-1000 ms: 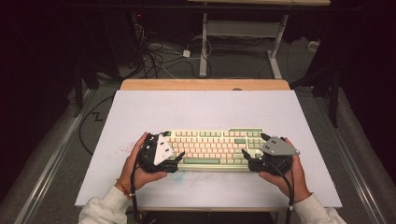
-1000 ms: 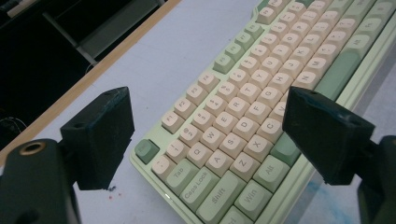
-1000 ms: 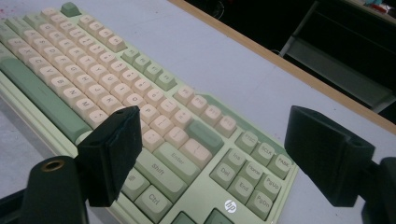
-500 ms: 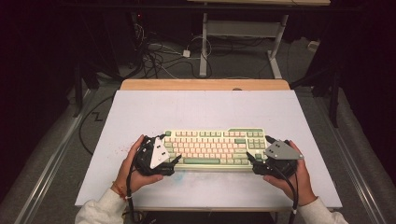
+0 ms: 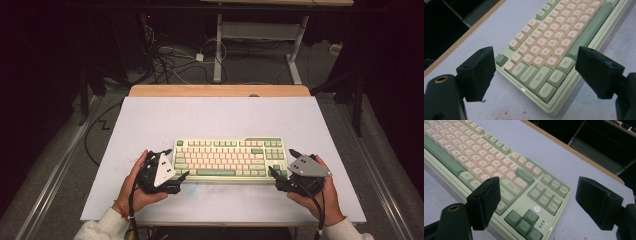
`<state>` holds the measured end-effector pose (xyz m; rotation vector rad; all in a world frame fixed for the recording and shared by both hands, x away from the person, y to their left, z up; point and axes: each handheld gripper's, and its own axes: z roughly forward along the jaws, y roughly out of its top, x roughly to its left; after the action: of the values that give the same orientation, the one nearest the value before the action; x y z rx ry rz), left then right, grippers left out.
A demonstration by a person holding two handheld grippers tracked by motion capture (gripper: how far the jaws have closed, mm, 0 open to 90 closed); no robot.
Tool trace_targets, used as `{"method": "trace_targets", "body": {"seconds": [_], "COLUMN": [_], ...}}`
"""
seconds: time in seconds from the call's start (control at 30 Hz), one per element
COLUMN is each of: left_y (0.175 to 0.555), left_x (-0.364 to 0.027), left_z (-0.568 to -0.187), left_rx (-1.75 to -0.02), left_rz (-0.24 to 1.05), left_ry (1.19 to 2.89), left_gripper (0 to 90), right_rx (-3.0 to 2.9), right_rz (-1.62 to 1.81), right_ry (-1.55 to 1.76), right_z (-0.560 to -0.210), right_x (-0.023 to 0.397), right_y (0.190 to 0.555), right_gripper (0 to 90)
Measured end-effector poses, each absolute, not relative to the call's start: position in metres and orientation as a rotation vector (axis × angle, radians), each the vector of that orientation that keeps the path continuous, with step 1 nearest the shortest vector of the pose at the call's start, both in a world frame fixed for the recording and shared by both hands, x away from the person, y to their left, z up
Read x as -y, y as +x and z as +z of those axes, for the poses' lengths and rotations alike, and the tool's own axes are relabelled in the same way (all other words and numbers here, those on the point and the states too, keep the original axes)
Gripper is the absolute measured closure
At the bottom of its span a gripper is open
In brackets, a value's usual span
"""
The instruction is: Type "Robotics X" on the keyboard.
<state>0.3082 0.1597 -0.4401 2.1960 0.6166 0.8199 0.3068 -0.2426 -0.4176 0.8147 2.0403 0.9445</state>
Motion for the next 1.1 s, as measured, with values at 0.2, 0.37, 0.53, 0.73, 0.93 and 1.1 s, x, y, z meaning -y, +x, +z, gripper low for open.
{"method": "trace_targets", "body": {"seconds": [0.2, 0.37, 0.53, 0.73, 0.93, 1.1], "left_y": [0.305, 0.302, 0.300, 0.296, 0.293, 0.291], "left_x": [-0.166, -0.172, -0.178, -0.186, -0.194, -0.200], "left_z": [-0.447, -0.451, -0.453, -0.456, -0.462, -0.466], "left_rx": [-0.646, -0.654, -0.669, -0.686, -0.717, -0.746], "left_rz": [0.842, 0.847, 0.838, 0.830, 0.823, 0.811], "left_ry": [2.208, 2.205, 2.205, 2.208, 2.223, 2.231], "left_gripper": [15.6, 15.6, 15.6, 15.6, 15.6, 15.6], "right_rx": [-2.036, -2.025, -2.019, -2.010, -2.007, -1.995], "right_rz": [0.933, 0.923, 0.919, 0.919, 0.921, 0.938], "right_ry": [0.823, 0.845, 0.855, 0.875, 0.889, 0.916], "right_z": [-0.420, -0.422, -0.426, -0.429, -0.433, -0.440], "right_x": [0.250, 0.257, 0.264, 0.270, 0.276, 0.282], "right_y": [0.303, 0.300, 0.297, 0.294, 0.292, 0.290], "right_gripper": [20.2, 20.3, 20.4, 20.4, 20.4, 20.4]}}
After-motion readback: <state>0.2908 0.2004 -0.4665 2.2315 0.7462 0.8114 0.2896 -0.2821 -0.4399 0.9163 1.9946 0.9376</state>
